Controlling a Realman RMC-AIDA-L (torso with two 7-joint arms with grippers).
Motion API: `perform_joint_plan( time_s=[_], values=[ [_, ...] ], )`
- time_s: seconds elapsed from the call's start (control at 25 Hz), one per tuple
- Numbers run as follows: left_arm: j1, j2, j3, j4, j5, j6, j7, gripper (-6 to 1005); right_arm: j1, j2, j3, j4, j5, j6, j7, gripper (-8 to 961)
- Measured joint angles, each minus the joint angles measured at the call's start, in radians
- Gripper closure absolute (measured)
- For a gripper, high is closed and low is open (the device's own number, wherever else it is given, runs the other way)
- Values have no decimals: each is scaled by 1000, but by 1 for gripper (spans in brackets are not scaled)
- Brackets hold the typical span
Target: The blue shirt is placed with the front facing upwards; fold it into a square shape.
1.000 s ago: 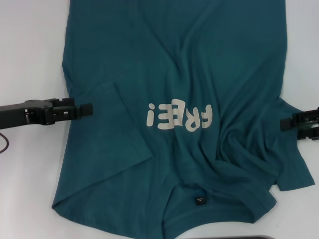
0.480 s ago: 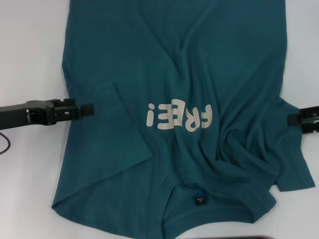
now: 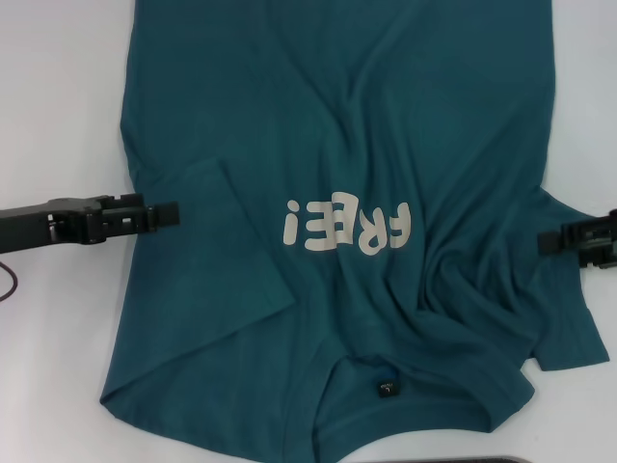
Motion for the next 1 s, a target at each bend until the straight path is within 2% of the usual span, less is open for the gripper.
perform_joint_plan(
  time_s=[0.48, 0.64, 1.0],
  values=[
    [-1, 0, 0, 0, 0, 0, 1, 64, -23, 3, -29, 6, -3, -16, 9, 208],
    [-1, 0, 0, 1, 0, -4, 3, 64, -20, 9, -29, -1, 0, -19, 11, 263],
    [-7, 0, 0, 1, 0, -5, 0, 63, -14, 4, -38, -2, -3, -40, 27, 386]
  ],
)
